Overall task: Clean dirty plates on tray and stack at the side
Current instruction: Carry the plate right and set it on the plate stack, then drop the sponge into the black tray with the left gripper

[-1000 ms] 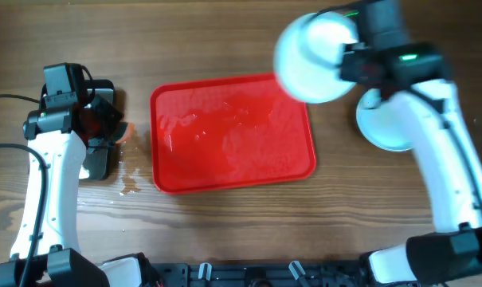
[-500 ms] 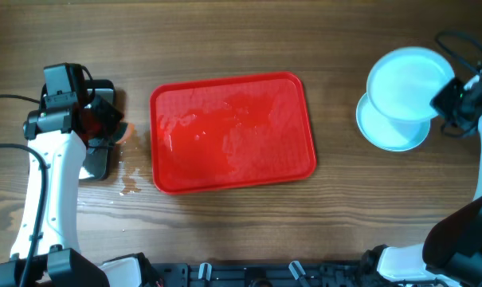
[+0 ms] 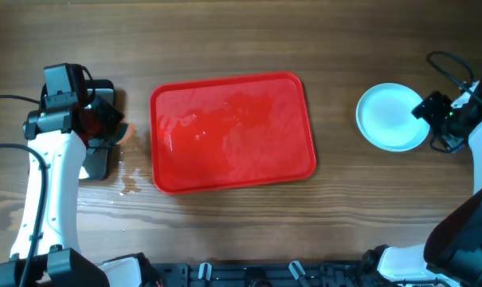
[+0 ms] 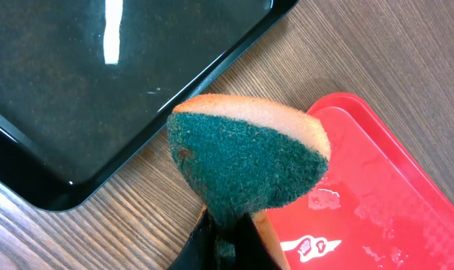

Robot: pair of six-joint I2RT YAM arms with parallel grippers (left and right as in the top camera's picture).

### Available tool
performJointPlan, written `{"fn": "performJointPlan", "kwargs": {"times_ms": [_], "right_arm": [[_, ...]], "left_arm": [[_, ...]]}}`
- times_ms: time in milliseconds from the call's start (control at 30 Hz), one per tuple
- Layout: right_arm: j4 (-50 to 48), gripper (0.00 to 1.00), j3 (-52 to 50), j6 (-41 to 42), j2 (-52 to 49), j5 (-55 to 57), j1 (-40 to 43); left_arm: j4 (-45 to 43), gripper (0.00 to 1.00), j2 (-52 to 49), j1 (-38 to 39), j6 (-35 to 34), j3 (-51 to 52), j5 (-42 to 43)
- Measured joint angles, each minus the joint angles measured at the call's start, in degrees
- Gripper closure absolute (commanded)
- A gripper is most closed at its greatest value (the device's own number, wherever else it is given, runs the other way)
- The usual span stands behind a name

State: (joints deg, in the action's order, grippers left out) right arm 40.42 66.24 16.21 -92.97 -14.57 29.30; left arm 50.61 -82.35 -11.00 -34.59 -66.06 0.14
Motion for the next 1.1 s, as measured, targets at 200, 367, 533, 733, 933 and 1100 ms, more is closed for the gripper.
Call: {"fn": "performJointPlan", "kwargs": {"times_ms": [200, 367, 533, 733, 933, 1100], "right_arm": [[2.8, 0.18, 0.0, -1.3, 0.2, -16.5, -1.9], [5.2, 0.18, 0.0, -1.5, 0.7, -22.1, -8.8], [5.4, 0.18, 0.0, -1.5, 0.7, -24.2, -18.2], [3.8, 0.16, 0.0, 0.5, 0.7, -24.9, -28.4], [3.2, 0.12, 0.0, 2.6, 0.7, -25.1, -35.3], [2.2, 0.12, 0.0, 5.3, 0.7, -24.8, -38.1]], "left_arm": [[-2.9, 0.96, 0.0, -0.6, 0.0, 0.0, 0.0], [-6.5, 0.96, 0.0, -4.5, 0.0, 0.0, -0.2], [-8.6, 0.95, -1.8, -8.4, 0.0, 0.0, -4.3], [-9.4, 0.88, -9.4, -12.0, -0.7, 0.0, -7.0], [-9.6, 0.25, -14.3, -15.2, -1.4, 0.0, -7.5], [-10.2, 0.17, -14.3, -17.9, -1.8, 0.0, -4.7]]}}
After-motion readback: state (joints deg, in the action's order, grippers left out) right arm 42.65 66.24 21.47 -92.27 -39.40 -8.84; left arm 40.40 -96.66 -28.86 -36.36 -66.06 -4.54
